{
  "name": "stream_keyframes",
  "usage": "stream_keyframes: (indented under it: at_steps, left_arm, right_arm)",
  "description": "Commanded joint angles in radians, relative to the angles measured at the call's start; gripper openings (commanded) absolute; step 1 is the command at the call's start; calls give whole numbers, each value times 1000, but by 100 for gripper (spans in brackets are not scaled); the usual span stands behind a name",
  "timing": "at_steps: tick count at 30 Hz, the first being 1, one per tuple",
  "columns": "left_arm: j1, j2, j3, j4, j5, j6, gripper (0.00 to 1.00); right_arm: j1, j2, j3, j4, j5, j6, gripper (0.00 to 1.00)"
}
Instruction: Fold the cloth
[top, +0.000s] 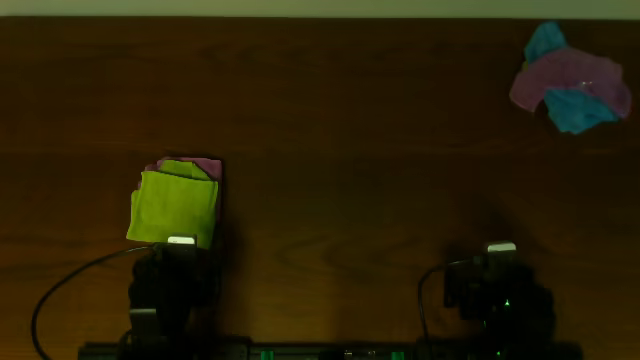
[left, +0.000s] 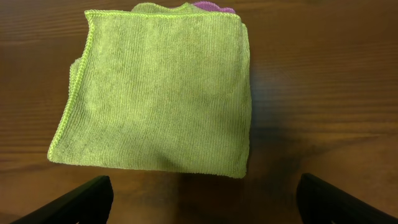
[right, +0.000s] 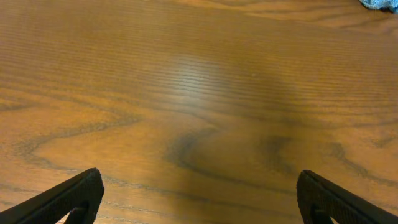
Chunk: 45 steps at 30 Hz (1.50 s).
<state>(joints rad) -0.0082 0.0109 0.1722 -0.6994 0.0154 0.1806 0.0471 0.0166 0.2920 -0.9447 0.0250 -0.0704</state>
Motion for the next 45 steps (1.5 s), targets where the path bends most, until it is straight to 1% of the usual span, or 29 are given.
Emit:
stream_keyframes:
  at_steps: [1, 33, 36, 39, 42, 45]
  left_arm:
    - [3, -8, -13, -6, 0, -5, 95]
    - [3, -8, -13, -6, 0, -5, 95]
    - [3, -8, -13, -6, 0, -5, 95]
    - [3, -8, -13, -6, 0, -5, 95]
    - [3, -8, -13, -6, 0, -5, 95]
    - [3, -8, -13, -6, 0, -5, 95]
  right_arm:
    - [-8, -11, -10, 2, -7, -13, 99]
    - [-8, -11, -10, 3, -7, -13, 99]
    - [-8, -9, -5, 39, -6, 14, 99]
    - [-9, 59, 54, 86, 16, 71, 99]
    - [-9, 179, 138, 102, 58, 145, 99]
    - [-21, 334, 241, 128, 84, 171, 99]
